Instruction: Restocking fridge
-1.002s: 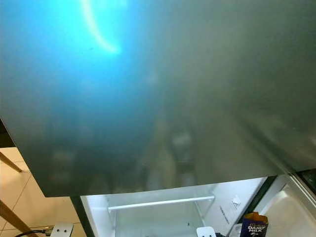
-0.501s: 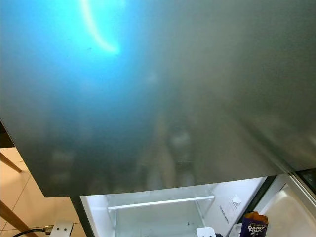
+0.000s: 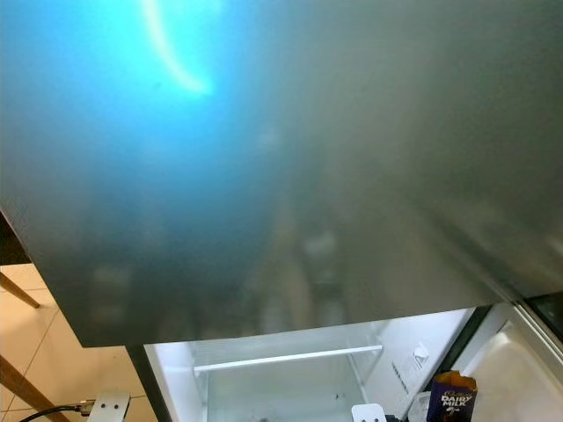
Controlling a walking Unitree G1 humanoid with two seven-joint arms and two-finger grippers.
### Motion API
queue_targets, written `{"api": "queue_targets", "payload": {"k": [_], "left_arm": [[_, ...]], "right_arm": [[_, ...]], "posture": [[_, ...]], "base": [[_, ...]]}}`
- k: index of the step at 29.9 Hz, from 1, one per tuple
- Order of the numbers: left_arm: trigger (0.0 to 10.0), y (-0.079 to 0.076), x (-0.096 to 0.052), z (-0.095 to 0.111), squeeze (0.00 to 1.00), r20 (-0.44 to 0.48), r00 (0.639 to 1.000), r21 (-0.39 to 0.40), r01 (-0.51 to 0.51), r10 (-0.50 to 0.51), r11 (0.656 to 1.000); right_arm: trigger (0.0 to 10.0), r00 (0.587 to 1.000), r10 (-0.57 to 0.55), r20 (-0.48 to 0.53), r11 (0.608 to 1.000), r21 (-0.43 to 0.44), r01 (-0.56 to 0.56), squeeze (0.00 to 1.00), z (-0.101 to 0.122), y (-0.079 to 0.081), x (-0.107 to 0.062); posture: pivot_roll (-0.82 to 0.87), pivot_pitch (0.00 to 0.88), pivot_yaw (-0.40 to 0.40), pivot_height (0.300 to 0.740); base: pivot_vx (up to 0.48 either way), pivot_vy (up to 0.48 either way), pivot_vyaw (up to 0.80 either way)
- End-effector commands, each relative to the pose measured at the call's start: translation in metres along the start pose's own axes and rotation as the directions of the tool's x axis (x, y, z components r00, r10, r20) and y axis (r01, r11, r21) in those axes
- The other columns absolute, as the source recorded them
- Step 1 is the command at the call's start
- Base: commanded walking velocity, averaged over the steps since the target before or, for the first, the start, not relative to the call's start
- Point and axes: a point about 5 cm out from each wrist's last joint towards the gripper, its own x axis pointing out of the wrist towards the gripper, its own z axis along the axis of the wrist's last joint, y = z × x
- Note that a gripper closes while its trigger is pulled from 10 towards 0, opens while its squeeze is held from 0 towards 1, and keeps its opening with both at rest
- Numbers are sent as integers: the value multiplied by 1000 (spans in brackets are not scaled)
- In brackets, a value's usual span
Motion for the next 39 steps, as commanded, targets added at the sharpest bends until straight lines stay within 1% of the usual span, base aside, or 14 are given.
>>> {"api": "queue_targets", "payload": {"k": [1,24,39], "left_arm": [[10000,7,-2,-4,0,-16,1000,-7,-15,15,1000],[10000,8,-2,-3,0,-13,1000,-10,-14,14,1000],[10000,8,-2,-5,0,-17,1000,-14,-19,19,1000]], "right_arm": [[10000,1000,-3,-11,1000,2,3,0,-3,-1,-1],[10000,1000,0,-10,1000,2,0,0,-3,0,-1],[10000,1000,5,-7,1000,-6,-5,0,-1,-1,0]], "posture": [[-57,83,17,740],[-55,89,19,740],[-53,90,9,740]], "base": [[-274,0,0],[-280,0,0],[-277,0,0]]}}
